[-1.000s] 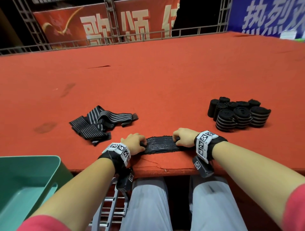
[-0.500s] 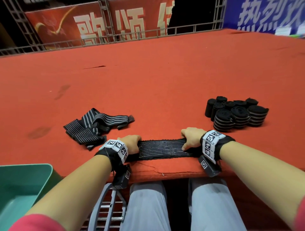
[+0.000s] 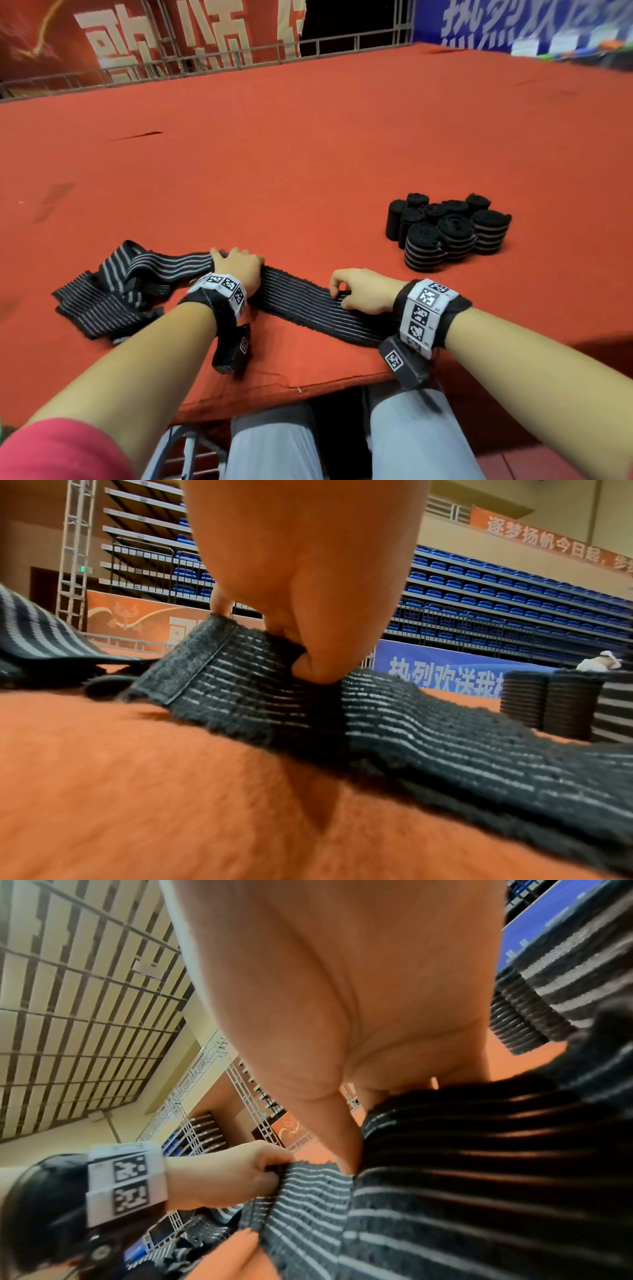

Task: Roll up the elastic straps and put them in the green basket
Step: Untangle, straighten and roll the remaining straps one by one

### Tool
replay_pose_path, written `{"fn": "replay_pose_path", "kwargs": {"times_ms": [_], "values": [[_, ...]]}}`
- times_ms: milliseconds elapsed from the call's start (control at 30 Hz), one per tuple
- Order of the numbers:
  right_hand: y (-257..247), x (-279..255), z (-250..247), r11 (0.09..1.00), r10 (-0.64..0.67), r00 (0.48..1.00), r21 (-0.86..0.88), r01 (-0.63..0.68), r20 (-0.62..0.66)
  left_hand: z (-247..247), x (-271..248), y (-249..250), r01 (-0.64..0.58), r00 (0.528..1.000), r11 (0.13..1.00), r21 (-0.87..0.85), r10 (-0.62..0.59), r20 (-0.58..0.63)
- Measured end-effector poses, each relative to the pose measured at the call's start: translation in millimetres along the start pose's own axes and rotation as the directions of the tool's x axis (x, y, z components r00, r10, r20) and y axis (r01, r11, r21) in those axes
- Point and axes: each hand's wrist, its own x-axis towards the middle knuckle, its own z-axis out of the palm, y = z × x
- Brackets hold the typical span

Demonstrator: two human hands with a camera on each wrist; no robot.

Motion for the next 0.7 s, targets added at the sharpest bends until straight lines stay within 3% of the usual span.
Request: {"fn": "replay_pose_path", "kwargs": {"times_ms": [233, 333, 467, 700], "values": [[6.5, 12.5, 3.0, 0.984, 0.023, 0.997, 0.18, -0.01, -0.07, -0.9, 41.0, 4.1, 0.027, 0.983, 0.999, -0.033, -0.033, -0.181], [8.0, 12.5, 1.6, 0.98, 0.039, 0.998, 0.195, -0.03, -0.043, 2.7, 46.5, 12.4, 0.006, 0.965, 0.996, -0.09, -0.03, -0.262], [15.2, 3.7, -4.3, 0.986, 0.051, 0.998, 0.156, -0.054, 0.022, 7.3, 35.3, 31.0, -0.039, 0.97, 0.989, -0.144, 0.002, -0.245], [27.2, -28.1, -2.4, 0.97, 0.115, 0.993, 0.219, -0.108, -0.016, 1.0, -24.0, 62.1, -0.08, 0.976, 0.907, -0.415, -0.015, -0.219]]}}
